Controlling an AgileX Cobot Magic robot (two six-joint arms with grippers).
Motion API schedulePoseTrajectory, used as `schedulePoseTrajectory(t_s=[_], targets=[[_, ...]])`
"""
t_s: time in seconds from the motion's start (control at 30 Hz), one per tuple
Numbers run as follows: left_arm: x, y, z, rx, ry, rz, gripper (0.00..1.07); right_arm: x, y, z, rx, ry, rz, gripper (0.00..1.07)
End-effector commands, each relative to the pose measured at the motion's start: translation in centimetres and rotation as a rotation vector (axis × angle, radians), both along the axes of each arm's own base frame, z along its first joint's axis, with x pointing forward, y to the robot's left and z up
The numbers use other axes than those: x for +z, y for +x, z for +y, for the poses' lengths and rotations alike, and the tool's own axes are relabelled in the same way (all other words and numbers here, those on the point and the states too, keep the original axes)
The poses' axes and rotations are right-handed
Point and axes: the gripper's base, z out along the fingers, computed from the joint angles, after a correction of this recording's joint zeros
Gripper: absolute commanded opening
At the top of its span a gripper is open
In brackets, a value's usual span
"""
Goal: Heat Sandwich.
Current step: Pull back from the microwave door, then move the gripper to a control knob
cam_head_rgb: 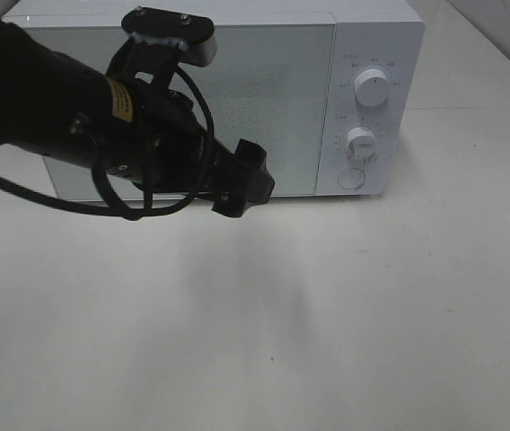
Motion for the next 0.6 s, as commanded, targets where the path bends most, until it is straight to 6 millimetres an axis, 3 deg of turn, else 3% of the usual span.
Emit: schedulePoseTrajectory(t_s=[0.03,0.4,0.5,0.53,0.6], targets=[[0.9,-0.8,0.5,-0.014,0.028,0.015,1.02,0.1,-0.4,0.0,-0.004,-0.009,-0.035,0.75],[2.0,-2.2,3.3,-0.011,0.207,0.108,1.02,0.1,-0.4,0.0,-0.004,-0.009,-0.035,0.75],[2.0,-1.5,6.0,0.079,0.263,0.202,1.02,0.1,-0.4,0.0,-0.004,-0.009,-0.035,0.75],[2.0,-1.5,6.0,0.079,0.263,0.202,1.02,0.1,-0.4,0.0,-0.004,-0.009,-0.035,0.75],[2.3,-0.8,8.5,0.170,0.279,0.269,1.02,0.1,-0.4,0.0,-0.004,-0.009,-0.035,0.75]])
